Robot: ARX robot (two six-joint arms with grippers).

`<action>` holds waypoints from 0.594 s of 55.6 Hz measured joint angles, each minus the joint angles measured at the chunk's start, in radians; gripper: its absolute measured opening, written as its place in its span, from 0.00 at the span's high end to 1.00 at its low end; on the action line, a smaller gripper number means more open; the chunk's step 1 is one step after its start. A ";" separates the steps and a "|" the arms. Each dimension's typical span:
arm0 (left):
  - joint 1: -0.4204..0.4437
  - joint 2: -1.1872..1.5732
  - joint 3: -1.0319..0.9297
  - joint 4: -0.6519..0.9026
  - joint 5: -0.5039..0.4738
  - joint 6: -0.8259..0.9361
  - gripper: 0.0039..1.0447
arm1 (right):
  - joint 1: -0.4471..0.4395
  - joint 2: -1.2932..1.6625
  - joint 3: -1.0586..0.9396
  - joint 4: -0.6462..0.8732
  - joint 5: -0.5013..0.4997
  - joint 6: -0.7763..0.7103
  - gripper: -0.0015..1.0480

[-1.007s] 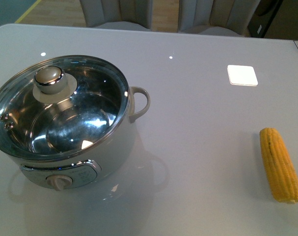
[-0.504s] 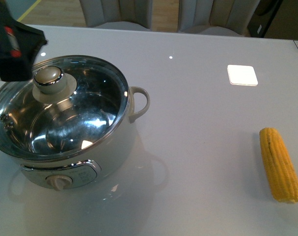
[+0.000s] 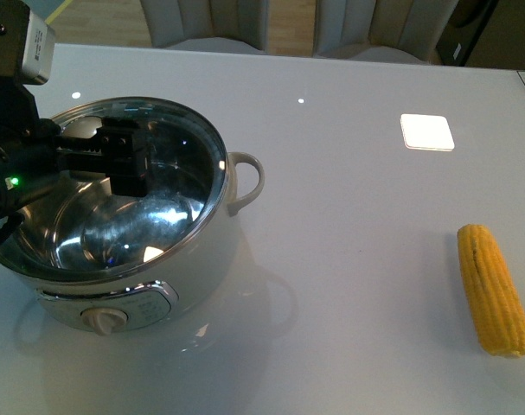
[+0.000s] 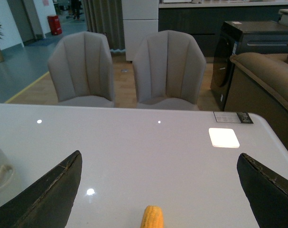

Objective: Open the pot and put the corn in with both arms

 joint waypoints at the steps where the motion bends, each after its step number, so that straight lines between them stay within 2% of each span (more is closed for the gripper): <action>1: -0.003 0.005 0.004 0.003 -0.002 0.003 0.06 | 0.000 0.000 0.000 0.000 0.000 0.000 0.08; 17: -0.027 0.052 0.033 0.035 -0.032 0.001 0.07 | 0.000 0.000 0.000 0.000 0.000 0.000 0.08; 33: -0.038 0.071 0.050 0.043 -0.060 0.000 0.45 | 0.000 0.000 0.000 0.000 0.000 0.000 0.08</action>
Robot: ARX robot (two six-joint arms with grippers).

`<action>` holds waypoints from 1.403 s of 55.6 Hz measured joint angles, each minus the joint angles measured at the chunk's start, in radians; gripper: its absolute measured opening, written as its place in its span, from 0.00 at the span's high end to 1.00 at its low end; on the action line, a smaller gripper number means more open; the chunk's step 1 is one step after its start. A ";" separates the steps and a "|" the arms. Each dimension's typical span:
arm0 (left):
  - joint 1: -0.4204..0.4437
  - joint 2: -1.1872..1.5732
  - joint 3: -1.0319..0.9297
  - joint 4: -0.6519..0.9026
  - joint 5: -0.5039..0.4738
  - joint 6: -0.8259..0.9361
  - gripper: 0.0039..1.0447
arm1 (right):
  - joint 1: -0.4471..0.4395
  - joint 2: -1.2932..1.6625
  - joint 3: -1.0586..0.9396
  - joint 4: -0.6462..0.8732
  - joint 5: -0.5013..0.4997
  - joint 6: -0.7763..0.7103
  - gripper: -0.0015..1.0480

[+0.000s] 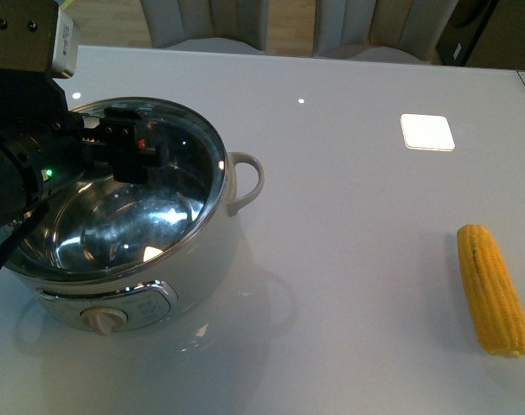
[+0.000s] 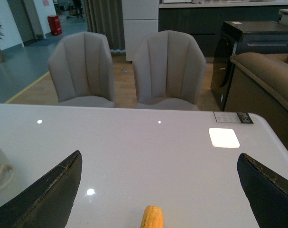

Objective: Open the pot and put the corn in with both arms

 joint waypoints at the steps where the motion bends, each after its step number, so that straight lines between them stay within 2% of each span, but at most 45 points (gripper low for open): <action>1: 0.000 0.000 0.001 0.000 -0.004 0.000 0.47 | 0.000 0.000 0.000 0.000 0.000 0.000 0.08; 7: 0.000 0.000 0.001 0.004 -0.013 -0.024 0.59 | 0.000 0.000 0.000 0.000 0.001 0.000 0.08; 9: 0.000 0.000 0.001 0.005 -0.018 -0.023 0.60 | 0.000 0.000 0.000 0.000 0.000 0.000 0.08; 32: -0.002 -0.016 0.003 -0.021 -0.038 -0.023 0.60 | 0.000 0.000 0.000 0.000 0.000 0.000 0.08; 56: 0.023 -0.148 0.008 -0.182 -0.057 -0.022 0.61 | 0.000 0.000 0.000 0.000 0.000 0.000 0.08; 71: 0.066 -0.264 0.015 -0.238 -0.050 -0.022 0.61 | 0.000 0.000 0.000 0.000 0.000 0.000 0.08; 78: 0.116 -0.280 0.021 -0.242 -0.033 -0.021 0.61 | 0.000 0.000 0.000 0.000 0.000 0.000 0.08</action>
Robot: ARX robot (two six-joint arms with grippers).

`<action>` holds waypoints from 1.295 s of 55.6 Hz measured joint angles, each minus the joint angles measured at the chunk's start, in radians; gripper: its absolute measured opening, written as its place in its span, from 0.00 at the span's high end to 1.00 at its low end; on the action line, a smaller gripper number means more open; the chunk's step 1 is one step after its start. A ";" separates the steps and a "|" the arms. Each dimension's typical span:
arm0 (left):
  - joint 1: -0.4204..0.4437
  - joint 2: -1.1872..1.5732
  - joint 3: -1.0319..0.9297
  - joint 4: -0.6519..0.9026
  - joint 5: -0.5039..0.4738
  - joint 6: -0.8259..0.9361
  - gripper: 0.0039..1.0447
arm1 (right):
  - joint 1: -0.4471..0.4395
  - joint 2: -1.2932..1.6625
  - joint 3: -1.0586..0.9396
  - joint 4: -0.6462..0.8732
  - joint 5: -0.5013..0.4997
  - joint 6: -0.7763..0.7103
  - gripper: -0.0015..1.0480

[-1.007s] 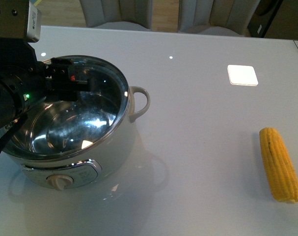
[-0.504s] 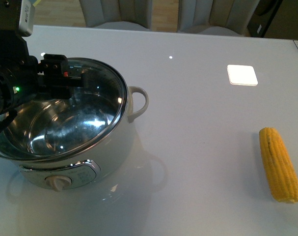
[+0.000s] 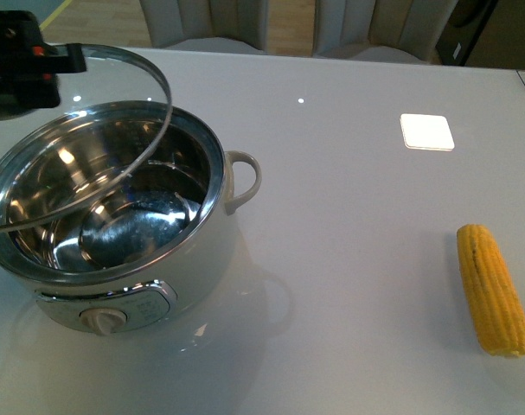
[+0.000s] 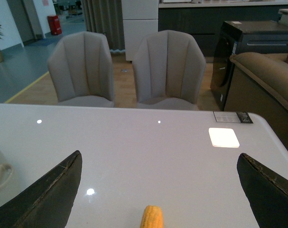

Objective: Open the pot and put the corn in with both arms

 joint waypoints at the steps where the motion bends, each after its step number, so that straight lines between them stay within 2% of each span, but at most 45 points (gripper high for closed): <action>1: 0.006 -0.001 0.000 0.000 0.001 0.000 0.61 | 0.000 0.000 0.000 0.000 0.000 0.000 0.08; 27: 0.376 0.045 0.023 0.097 0.063 0.039 0.61 | 0.000 0.000 0.000 0.000 0.000 0.000 0.08; 37: 0.489 0.119 0.032 0.148 0.071 0.065 0.61 | 0.000 0.000 0.000 0.000 0.000 0.000 0.08; 54: 0.584 0.298 0.080 0.260 0.058 0.099 0.61 | 0.000 0.000 0.000 0.000 0.000 0.000 0.08; 72: 0.603 0.589 0.200 0.389 0.073 0.079 0.61 | 0.000 0.000 0.000 0.000 0.000 0.000 0.08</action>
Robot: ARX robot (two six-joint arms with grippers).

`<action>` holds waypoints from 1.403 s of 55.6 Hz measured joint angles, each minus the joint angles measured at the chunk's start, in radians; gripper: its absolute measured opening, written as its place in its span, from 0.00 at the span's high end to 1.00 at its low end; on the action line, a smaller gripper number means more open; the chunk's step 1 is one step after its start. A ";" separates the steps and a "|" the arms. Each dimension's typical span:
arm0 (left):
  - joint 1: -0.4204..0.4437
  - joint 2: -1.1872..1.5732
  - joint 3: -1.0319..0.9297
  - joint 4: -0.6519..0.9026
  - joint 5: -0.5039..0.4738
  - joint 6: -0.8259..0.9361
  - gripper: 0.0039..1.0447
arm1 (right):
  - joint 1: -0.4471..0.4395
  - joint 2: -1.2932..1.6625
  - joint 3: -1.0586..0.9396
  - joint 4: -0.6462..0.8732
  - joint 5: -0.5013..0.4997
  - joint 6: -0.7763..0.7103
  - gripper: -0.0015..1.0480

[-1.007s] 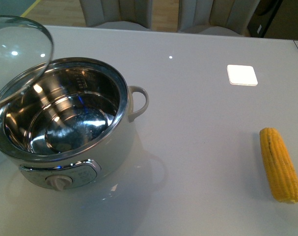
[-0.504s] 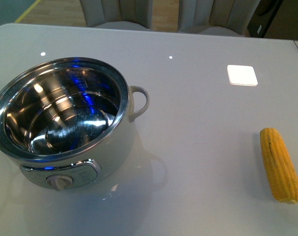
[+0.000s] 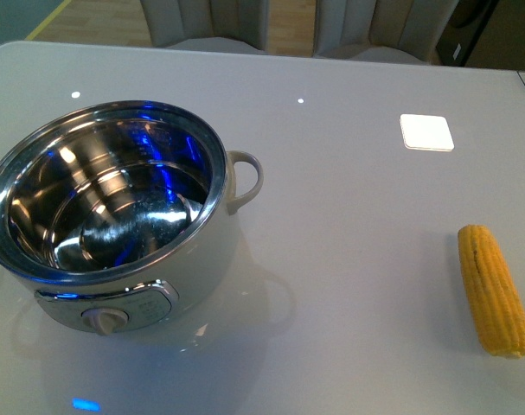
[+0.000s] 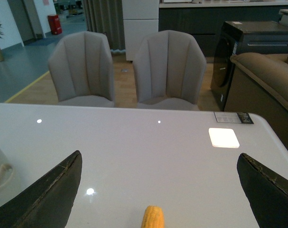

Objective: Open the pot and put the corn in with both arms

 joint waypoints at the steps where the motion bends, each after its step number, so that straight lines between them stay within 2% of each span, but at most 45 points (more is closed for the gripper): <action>1: -0.001 0.006 0.004 0.003 0.002 0.000 0.61 | 0.000 0.000 0.000 0.000 0.000 0.000 0.08; 27: -0.029 0.217 0.156 0.068 0.073 -0.034 0.61 | 0.000 0.000 0.000 0.000 0.000 0.000 0.08; 59: -0.022 0.323 0.216 0.118 0.088 -0.012 0.61 | 0.000 0.000 0.000 0.000 0.000 0.000 0.08; 70: -0.022 0.316 0.211 0.118 0.071 -0.013 0.27 | 0.000 0.000 0.000 0.000 0.000 0.000 0.08; 78: -0.028 0.278 0.180 0.113 0.073 -0.016 0.09 | 0.000 0.000 0.000 0.000 0.000 0.000 0.08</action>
